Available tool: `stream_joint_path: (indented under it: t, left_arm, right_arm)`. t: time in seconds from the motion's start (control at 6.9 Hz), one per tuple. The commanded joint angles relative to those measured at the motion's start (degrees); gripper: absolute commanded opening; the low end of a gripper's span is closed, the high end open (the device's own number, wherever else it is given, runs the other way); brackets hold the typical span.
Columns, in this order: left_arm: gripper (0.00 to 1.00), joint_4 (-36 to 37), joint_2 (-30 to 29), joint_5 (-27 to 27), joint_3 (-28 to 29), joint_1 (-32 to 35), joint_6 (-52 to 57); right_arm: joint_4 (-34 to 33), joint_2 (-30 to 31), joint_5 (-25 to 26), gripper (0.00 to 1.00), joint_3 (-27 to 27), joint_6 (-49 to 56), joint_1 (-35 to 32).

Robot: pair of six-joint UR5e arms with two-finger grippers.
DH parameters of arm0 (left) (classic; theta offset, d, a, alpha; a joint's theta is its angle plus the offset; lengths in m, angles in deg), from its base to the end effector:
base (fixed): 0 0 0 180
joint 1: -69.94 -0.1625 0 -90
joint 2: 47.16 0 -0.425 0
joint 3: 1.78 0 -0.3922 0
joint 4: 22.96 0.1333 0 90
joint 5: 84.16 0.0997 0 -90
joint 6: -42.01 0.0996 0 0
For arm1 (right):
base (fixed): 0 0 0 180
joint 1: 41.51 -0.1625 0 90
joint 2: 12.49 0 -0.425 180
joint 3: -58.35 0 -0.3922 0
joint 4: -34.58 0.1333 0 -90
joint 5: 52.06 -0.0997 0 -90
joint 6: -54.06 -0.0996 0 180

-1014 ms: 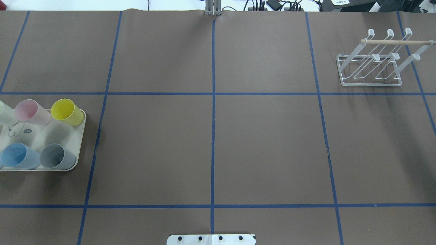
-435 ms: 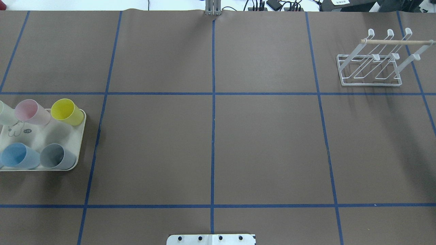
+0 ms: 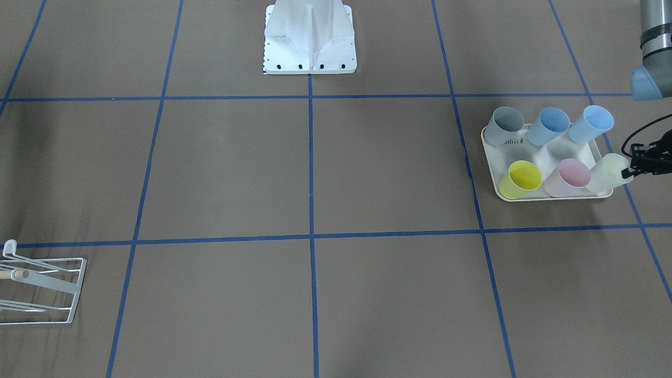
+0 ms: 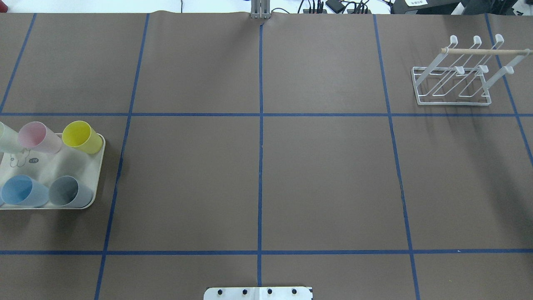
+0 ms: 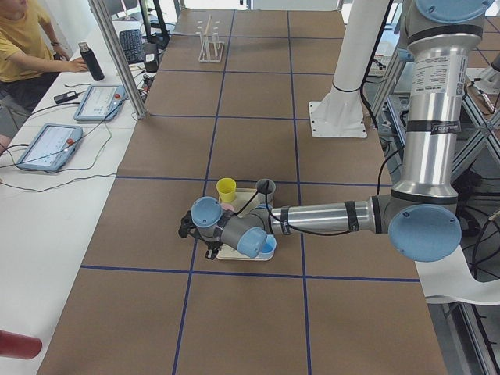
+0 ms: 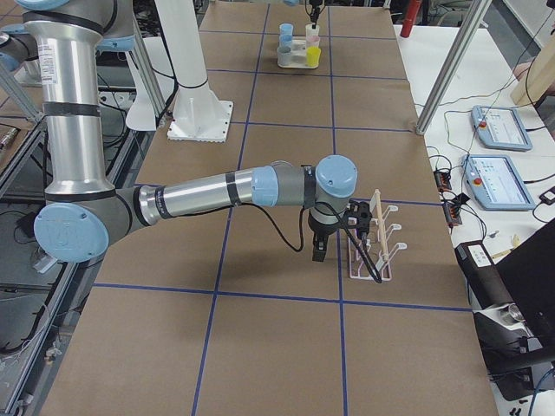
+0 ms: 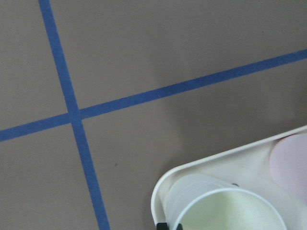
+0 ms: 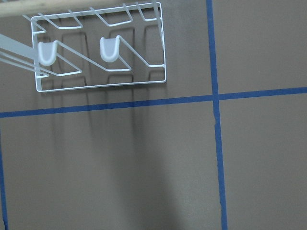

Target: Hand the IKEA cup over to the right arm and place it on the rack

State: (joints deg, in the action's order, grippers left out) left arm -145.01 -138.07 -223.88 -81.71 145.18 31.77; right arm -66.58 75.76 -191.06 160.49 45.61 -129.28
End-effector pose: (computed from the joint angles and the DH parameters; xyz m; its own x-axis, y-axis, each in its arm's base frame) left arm 0.0747 -0.5086 0.6704 0.5826 0.2861 -0.7608 -0.1333 0.9570 0.2578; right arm 0.0388 -0.4983 0.5537 0.6528 0.0859 0.7527 -0.0577 0.9963 -0.0637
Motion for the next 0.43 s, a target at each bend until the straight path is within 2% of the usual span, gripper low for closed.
stream_joint_path:
  t: [0.0,0.29]
  left_arm:
    - [0.0,0.6,0.0,0.9,-2.4,7.9,-0.6]
    - [0.0,1.8,0.1,2.0,-5.6,11.7,-1.1]
  right_arm:
    - [0.0,0.0,0.0,1.0,0.0,-0.1,0.1]
    - [0.0,0.0,0.0,1.0,0.1,-0.2,0.2]
